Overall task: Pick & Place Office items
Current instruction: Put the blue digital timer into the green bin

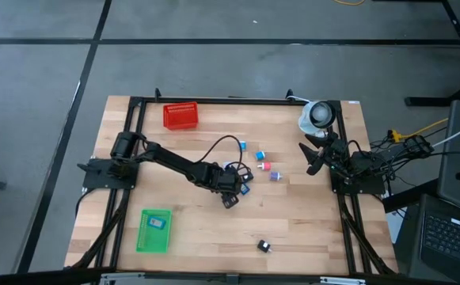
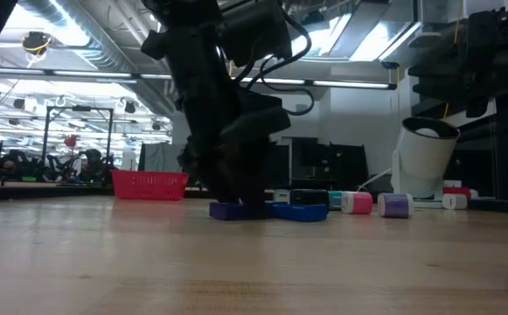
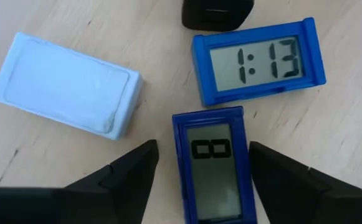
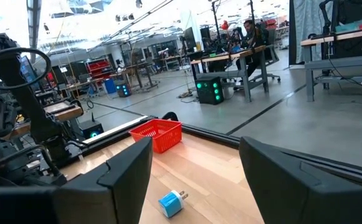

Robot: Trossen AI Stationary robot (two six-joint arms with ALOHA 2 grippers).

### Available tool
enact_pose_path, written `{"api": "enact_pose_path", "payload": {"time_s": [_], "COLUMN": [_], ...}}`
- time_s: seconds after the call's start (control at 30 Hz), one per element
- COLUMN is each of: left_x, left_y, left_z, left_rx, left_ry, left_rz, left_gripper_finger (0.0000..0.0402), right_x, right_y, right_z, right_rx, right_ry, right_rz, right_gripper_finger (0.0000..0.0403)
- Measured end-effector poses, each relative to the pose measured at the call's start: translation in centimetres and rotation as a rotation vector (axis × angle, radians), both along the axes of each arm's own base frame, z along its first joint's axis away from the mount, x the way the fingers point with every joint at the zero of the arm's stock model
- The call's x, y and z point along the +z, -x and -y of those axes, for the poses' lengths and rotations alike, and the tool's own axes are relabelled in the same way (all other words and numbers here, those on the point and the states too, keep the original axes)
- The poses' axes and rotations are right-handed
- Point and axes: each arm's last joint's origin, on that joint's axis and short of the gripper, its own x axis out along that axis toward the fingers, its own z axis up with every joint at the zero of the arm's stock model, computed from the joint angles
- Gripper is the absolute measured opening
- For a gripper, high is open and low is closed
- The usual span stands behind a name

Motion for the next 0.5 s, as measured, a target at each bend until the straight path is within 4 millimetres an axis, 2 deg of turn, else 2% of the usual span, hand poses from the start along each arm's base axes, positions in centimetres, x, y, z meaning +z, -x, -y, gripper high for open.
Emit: {"api": "enact_pose_path", "payload": {"time_s": [0.27,0.4,0.5], "left_x": [-0.2,-0.1,0.8], "left_y": [0.4,0.4,0.5], "left_z": [0.3,0.7,0.9], "left_rx": [-0.024,-0.053,-0.102], "left_ry": [-0.052,-0.063,-0.057], "left_rz": [-0.032,-0.033,-0.009], "left_gripper_finger": [0.0144,0.0144,0.0144], "right_x": [0.0,0.0,0.0], "right_y": [0.0,0.0,0.0], "right_z": [0.0,0.0,0.0], "right_rx": [0.000,0.000,0.000], "right_ry": [-0.001,-0.001,-0.002], "right_rz": [0.000,0.000,0.001], "right_gripper_finger": [0.0247,0.0247,0.0247]}}
